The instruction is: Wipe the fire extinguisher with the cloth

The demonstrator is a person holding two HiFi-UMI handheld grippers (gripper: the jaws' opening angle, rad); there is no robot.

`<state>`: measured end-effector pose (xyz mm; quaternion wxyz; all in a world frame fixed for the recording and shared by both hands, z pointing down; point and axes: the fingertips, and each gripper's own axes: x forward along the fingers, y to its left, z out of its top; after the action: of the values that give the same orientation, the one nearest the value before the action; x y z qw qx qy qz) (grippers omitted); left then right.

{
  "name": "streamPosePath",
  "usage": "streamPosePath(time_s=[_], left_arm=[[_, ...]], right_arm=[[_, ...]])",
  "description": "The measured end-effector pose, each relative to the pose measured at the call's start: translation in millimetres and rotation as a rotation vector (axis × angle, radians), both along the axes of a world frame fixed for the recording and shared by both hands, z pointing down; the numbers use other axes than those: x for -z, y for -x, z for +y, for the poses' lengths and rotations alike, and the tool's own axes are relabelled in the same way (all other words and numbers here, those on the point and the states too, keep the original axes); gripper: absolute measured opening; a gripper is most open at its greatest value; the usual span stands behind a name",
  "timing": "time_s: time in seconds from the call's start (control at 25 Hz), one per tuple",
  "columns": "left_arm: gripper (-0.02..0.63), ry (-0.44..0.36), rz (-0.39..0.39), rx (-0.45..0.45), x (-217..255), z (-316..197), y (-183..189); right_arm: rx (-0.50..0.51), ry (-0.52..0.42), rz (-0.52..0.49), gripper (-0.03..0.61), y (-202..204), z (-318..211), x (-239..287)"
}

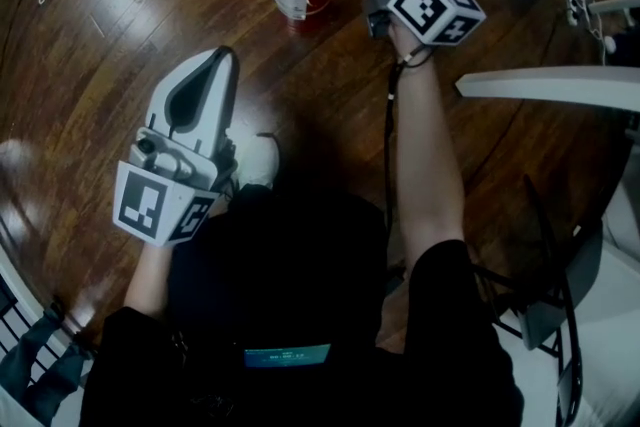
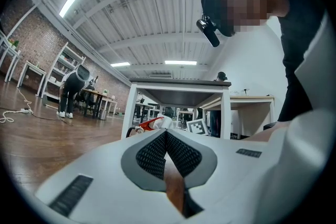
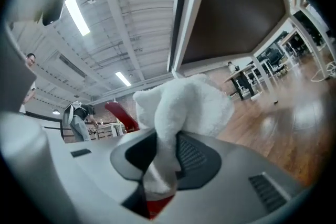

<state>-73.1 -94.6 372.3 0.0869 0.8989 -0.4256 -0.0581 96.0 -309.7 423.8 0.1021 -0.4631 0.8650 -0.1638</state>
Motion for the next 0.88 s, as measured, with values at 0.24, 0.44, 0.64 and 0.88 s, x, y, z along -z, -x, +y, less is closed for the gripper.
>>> streamPosePath(time_s=[0.24, 0.44, 0.64, 0.88], left_arm=[[0.000, 0.006, -0.004, -0.001, -3, -3, 2], [0.000, 0.011, -0.006, -0.003, -5, -5, 5], [0.000, 0.012, -0.006, -0.009, -6, -8, 5], [0.000, 0.010, 0.007, -0.017, -5, -9, 5]], right_arm=[[-0.096, 0.121, -0.025, 0.117, -9, -21, -58], [-0.129, 0.244, 0.059, 0.117, -12, -31, -119], [-0.154, 0.400, 0.123, 0.115, -12, -22, -195], [-0.142, 0.514, 0.123, 0.115, -12, -8, -247]])
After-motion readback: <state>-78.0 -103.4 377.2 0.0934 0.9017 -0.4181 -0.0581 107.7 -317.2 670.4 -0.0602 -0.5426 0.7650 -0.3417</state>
